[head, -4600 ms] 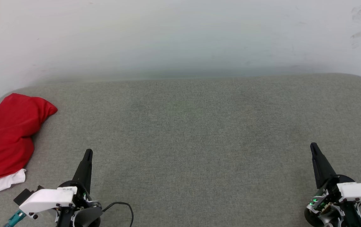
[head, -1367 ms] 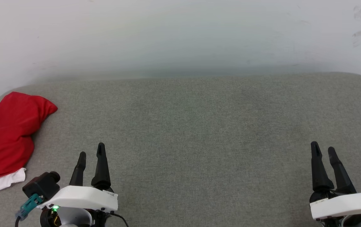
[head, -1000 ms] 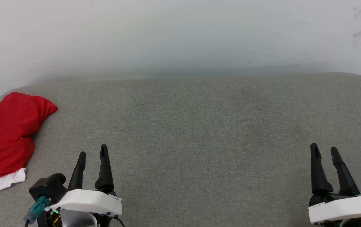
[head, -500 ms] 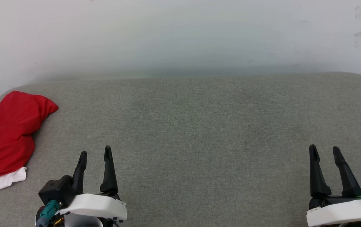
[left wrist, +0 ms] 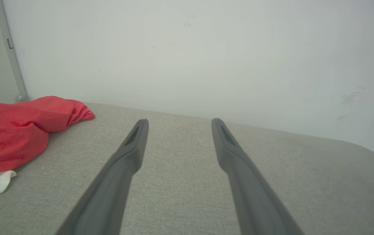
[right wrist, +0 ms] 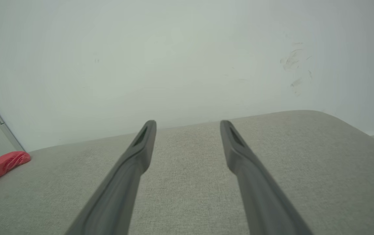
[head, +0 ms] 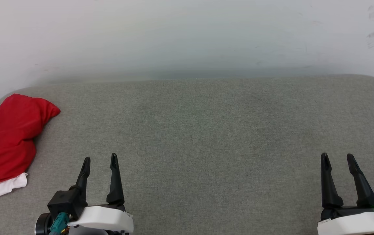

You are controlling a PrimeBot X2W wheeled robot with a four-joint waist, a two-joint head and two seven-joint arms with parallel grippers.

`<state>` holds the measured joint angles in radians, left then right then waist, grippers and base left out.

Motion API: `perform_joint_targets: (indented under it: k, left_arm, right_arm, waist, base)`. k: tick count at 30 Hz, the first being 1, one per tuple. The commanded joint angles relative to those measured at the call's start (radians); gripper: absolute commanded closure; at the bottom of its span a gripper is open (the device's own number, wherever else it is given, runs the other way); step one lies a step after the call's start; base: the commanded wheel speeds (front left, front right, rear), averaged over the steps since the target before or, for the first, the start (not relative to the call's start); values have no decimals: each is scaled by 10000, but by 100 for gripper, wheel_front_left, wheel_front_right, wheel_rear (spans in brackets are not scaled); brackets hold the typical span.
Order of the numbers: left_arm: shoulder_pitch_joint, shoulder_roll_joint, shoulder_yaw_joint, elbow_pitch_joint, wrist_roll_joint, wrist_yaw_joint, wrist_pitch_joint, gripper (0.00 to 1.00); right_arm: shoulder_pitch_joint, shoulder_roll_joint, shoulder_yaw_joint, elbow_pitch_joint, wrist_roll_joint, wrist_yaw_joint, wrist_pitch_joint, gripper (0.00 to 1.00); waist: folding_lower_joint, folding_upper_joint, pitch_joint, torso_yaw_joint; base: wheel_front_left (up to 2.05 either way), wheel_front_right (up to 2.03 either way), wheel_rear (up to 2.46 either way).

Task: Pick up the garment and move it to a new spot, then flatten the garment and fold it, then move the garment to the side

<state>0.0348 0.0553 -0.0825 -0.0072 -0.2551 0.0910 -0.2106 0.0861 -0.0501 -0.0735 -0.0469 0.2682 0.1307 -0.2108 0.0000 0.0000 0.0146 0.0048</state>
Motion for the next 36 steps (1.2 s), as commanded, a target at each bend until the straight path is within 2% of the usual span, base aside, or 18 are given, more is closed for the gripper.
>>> perform_joint_targets:
  k: [1, 22, 36]
  left_arm:
    - [32, -1, -7, -90, 202, 9, -80, 0]
    - [287, -50, -33, 90, 1457, 16, -485, 0]
    - [344, -51, 57, 149, 1174, 19, -562, 0]
  right_arm:
    - [84, -4, -17, -66, -196, 0, -83, 0]
    - [363, -2, 29, 1, -1496, 0, -479, 0]
    - [444, -1, 65, 52, -1316, -1, -547, 0]
  waist:
    - [0, 0, -2, 0]
    - [0, 0, -24, 33]
    - [0, 0, -12, 67]
  base:
    - [0, 0, 0]
    - [0, 0, 0]
    - [0, 0, 0]
